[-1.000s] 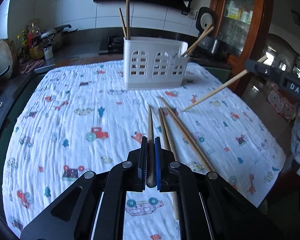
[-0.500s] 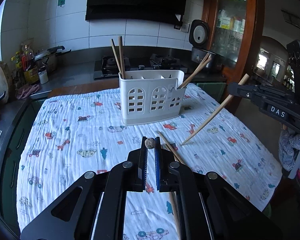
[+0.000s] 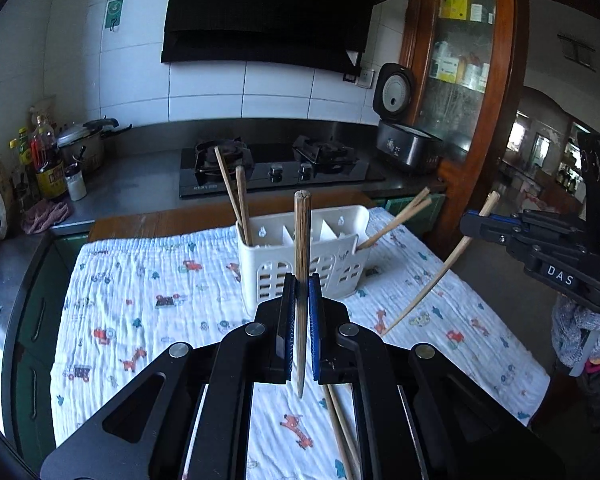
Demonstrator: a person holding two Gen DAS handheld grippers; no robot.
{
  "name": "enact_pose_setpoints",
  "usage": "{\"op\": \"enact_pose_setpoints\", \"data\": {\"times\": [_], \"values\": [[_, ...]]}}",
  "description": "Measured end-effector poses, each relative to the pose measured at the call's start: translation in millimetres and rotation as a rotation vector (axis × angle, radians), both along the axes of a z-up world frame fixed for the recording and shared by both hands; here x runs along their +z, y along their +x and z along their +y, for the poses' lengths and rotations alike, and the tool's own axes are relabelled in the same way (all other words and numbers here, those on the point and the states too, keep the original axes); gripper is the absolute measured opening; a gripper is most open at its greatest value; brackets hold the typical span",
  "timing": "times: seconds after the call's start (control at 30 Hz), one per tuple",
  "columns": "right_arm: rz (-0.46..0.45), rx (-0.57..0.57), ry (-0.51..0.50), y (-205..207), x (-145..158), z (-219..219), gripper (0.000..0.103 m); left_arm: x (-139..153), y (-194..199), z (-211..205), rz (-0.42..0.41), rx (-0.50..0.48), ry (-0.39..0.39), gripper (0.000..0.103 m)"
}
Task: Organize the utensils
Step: 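Lift the chopstick upright with the left tool while the right tool carries its chopstick to the holder, then lower the left tool's chopstick into the white holder and open while the right tool releases its chopstick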
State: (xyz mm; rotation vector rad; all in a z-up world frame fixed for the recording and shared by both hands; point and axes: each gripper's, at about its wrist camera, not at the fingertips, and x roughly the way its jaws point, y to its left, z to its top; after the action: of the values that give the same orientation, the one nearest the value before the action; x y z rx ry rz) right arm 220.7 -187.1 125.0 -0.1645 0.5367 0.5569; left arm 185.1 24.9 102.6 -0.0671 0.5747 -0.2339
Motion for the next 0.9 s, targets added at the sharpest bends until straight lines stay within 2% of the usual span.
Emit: {"op": "enact_pose_setpoints", "data": {"times": [0.3, 0.47, 0.7, 0.9], "values": [[-0.047, 0.012, 0.067, 26, 53, -1, 0.007, 73, 33, -13, -0.166, 0.014, 0.015, 0.005], [-0.078, 0.003, 0.087, 39, 71, -3, 0.007, 90, 59, -17, -0.209, 0.051, 0.003, 0.005], [-0.124, -0.021, 0.103, 60, 84, -4, 0.007, 83, 94, -22, -0.244, 0.123, 0.029, 0.005], [-0.132, -0.055, 0.081, 80, 72, -1, 0.007, 56, 115, -13, -0.185, 0.146, 0.024, 0.005]]}}
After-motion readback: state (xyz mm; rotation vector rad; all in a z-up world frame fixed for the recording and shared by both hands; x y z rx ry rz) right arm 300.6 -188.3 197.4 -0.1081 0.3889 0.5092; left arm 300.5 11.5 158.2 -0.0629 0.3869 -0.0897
